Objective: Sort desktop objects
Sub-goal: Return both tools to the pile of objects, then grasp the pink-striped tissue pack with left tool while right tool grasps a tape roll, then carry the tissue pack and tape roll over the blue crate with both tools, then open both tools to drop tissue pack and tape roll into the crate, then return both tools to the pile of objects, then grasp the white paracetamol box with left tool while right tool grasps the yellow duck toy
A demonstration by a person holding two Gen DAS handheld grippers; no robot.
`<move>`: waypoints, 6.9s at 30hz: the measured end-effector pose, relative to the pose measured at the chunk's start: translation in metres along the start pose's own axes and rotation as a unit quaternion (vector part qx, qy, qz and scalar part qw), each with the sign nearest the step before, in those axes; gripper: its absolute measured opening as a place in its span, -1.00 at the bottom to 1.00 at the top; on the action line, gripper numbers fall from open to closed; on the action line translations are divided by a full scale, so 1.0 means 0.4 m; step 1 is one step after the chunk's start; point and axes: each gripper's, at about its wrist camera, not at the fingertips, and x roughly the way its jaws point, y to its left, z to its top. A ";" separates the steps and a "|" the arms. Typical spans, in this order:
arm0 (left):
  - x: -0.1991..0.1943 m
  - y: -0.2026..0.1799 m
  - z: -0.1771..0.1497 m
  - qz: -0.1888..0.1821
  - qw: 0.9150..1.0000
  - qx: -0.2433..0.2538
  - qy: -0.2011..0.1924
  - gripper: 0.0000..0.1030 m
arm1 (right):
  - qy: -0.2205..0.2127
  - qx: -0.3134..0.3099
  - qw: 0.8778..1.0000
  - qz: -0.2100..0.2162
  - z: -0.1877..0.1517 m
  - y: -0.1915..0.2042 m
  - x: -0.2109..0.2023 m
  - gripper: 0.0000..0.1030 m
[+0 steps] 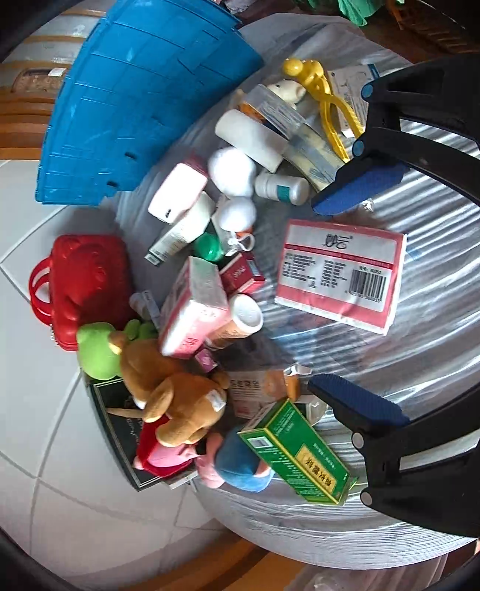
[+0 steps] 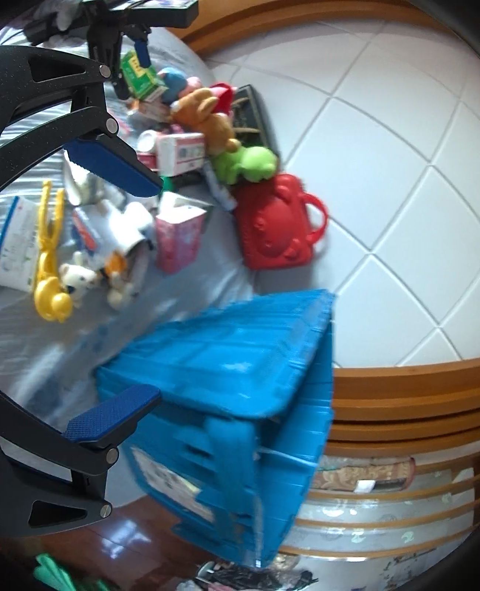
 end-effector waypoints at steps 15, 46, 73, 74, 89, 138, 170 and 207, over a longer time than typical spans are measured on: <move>0.248 -0.033 -0.046 -0.018 0.995 -0.006 0.094 0.82 | 0.157 0.013 0.988 0.009 -0.178 0.006 0.140 1.00; 0.095 0.239 -0.179 0.018 0.994 -0.099 0.038 0.76 | 0.296 0.104 0.947 0.073 -0.231 0.384 0.483 0.27; -0.259 -0.177 0.290 -0.021 0.983 -0.019 -0.182 0.76 | -0.015 -0.033 0.992 0.123 0.307 0.160 0.047 -0.16; -0.276 -0.214 0.324 -0.025 0.981 -0.013 -0.193 0.76 | -0.032 -0.033 0.992 0.121 0.336 0.124 0.027 -0.16; -0.302 -0.761 0.673 -0.124 0.971 0.067 -0.194 0.76 | -0.077 -0.008 0.997 -0.020 0.510 -0.411 0.005 -0.16; -0.288 -0.539 0.327 -0.070 0.979 0.044 -0.184 0.82 | -0.114 -0.005 0.993 0.011 0.216 -0.321 -0.103 1.00; 0.014 -0.033 -0.163 0.019 0.993 -0.075 0.093 0.82 | 0.251 -0.124 0.934 0.222 -0.367 0.395 0.317 -0.05; 0.127 -0.207 -0.074 0.060 0.986 -0.127 0.089 0.54 | 0.217 -0.015 0.966 0.142 -0.264 -0.048 0.345 0.16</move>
